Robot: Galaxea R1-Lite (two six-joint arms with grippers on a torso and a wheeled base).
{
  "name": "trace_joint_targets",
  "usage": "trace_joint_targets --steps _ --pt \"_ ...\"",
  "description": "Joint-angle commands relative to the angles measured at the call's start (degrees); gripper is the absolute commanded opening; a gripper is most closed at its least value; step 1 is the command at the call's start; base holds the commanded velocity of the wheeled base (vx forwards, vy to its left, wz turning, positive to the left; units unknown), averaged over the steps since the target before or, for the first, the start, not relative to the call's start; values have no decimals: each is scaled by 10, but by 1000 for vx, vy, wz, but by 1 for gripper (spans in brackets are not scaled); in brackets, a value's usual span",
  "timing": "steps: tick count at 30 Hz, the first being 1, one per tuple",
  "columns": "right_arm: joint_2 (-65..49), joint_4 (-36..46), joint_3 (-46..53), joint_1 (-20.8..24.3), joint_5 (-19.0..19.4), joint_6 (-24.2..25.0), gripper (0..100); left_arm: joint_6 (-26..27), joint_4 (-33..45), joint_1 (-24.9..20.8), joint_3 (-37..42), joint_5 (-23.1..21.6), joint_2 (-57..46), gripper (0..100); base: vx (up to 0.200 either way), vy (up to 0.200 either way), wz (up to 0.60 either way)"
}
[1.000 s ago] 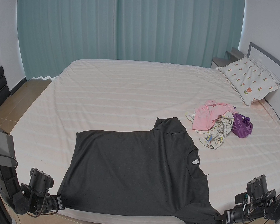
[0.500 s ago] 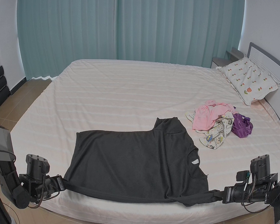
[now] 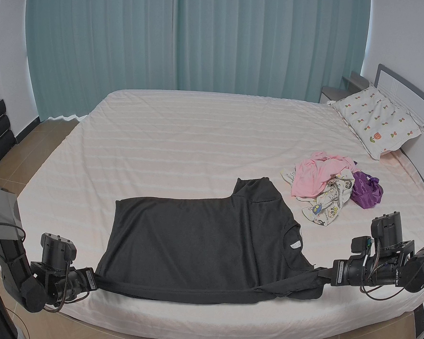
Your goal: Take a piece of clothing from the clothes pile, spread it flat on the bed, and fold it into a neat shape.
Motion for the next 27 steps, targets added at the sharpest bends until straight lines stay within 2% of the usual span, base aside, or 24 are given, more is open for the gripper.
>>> trace_joint_targets --steps 1,11,27 --pt "3 11 -16 1 0 -1 0 3 -1 0 1 -1 1 0 0 0 0" --pt "25 12 -48 -13 0 -2 0 0 -1 2 -73 0 15 0 0 0 0" --pt "125 4 -119 -37 1 -5 0 -3 -1 4 -182 3 113 0 0 0 0"
